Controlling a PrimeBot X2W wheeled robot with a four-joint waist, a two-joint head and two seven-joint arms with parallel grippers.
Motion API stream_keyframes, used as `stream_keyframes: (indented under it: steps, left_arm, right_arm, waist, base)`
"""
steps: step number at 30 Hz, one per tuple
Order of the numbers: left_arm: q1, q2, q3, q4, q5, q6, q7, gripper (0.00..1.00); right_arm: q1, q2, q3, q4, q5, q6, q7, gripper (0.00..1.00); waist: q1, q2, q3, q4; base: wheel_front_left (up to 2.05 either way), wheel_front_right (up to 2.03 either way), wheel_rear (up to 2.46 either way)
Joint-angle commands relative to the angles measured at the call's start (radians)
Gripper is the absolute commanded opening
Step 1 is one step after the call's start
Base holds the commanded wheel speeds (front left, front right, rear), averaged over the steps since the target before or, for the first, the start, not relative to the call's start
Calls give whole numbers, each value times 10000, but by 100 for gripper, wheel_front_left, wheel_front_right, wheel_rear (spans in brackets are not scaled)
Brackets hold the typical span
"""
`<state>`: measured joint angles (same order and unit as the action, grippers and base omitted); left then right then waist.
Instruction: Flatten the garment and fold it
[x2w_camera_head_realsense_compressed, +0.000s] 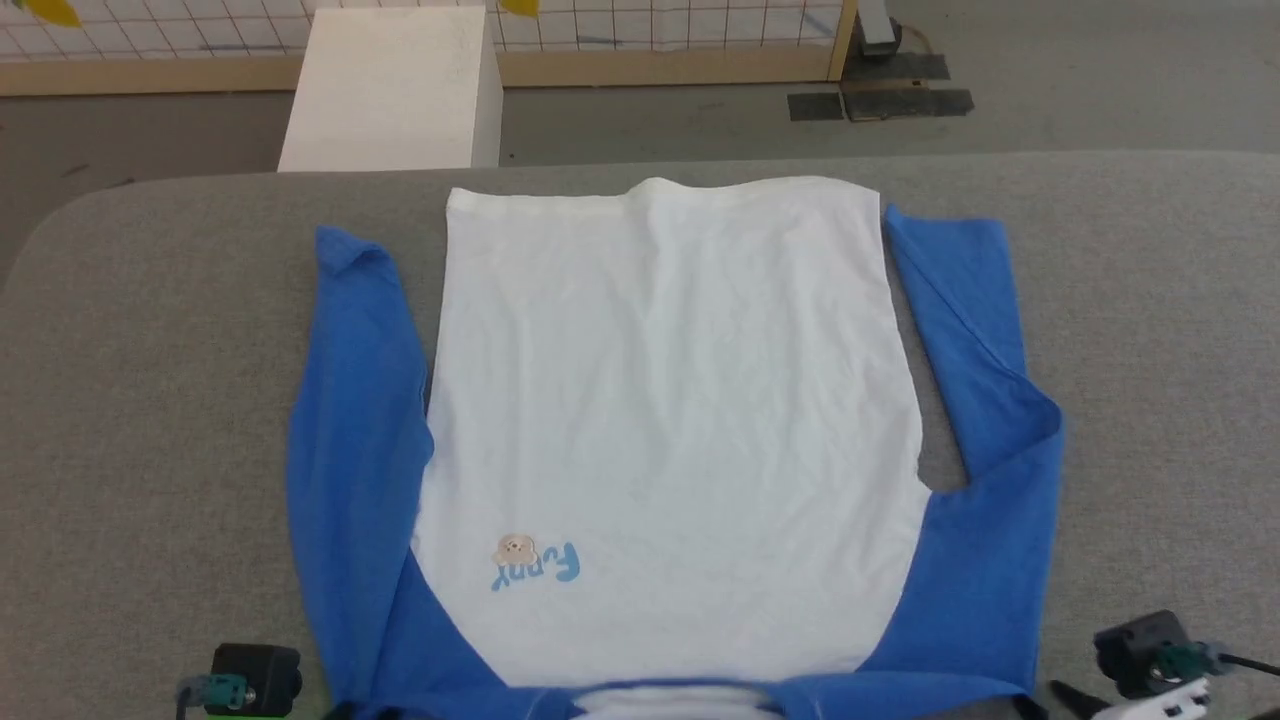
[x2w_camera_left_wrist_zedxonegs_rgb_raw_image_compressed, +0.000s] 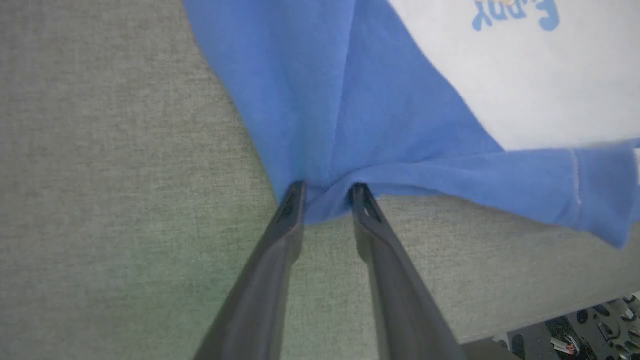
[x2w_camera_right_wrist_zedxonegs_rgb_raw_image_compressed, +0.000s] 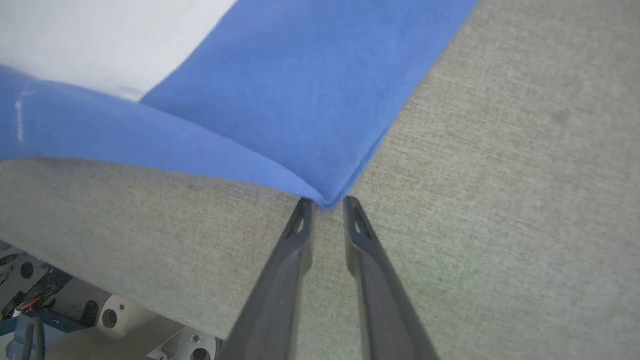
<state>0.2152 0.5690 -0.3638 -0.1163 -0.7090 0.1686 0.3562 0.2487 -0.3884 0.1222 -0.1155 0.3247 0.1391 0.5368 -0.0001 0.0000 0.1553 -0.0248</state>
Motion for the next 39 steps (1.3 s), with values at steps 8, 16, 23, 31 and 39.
stream_keyframes:
  steps: [8,16,23,31,39]
  left_arm:
    - [574,-152,392,-604,72,379,-771,100]
    - [701,34,1191,-1554,412,779,-1802,100]
    - [-1072,103,1760,-767,1434,583,-3766,100]
    - [-5050,441,1161,1534,1835,-966,-3673,100]
    - [-8290,1023,566,3377,1941,-2139,-1734,100]
  right_arm:
    - [1114,792,-1457,-1006,-204,-84,-502,100]
    - [863,2439,-2512,-1986,-460,-84,-2156,100]
    - [-168,3176,-2540,-1532,-771,-84,-4029,100]
    - [-1658,3147,-1991,-1089,-978,-84,-4709,100]
    - [-2780,3031,-1464,-867,-960,-84,-5088,100]
  waist:
    - [1,0,-441,149]
    - [1,0,-553,202]
    - [1,0,-33,147]
    - [1,0,1407,-225]
    - [1,0,2775,-930]
  base:
    - [0,0,0]
    - [0,0,0]
    - [0,0,0]
    - [0,0,0]
    - [0,0,0]
